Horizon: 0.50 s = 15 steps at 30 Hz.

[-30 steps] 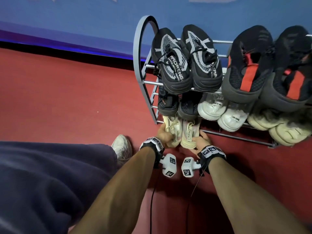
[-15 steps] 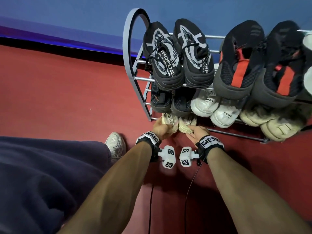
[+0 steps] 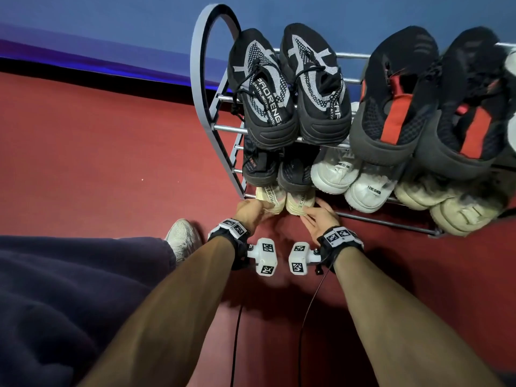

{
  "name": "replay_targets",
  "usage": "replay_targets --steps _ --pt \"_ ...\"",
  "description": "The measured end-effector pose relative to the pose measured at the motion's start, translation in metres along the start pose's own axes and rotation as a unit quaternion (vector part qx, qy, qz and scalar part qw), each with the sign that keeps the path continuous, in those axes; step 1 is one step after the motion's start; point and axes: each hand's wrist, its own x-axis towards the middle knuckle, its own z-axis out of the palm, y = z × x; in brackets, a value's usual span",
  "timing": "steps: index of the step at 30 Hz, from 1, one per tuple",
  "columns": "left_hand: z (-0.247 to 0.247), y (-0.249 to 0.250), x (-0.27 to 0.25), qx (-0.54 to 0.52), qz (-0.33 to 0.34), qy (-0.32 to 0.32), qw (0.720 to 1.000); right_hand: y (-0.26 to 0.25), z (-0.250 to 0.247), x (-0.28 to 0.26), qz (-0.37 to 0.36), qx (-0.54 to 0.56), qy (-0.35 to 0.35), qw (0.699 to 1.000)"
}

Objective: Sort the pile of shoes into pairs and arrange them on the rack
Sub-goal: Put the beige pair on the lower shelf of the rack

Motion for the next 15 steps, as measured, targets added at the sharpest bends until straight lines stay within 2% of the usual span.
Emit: replay_targets --steps 4,7,10,15 --pt "-0.007 -0.003 0.011 -0.028 0.024 0.047 0.998 0.0 0.025 0.002 -0.007 -0.034 0.0 0.999" --pt "-0.009 -0.009 0.022 0.043 0.026 0.075 0.996 0.006 0.037 0.002 0.032 -0.093 -0.016 0.995" --pt "-0.006 -0.012 0.024 0.055 0.013 0.07 0.996 0.014 0.037 -0.002 0.043 -0.104 -0.019 0.993" --pt "-0.011 -0.015 0.021 0.035 0.034 0.051 0.998 0.012 0.026 -0.006 0.047 -0.101 -0.035 0.993"
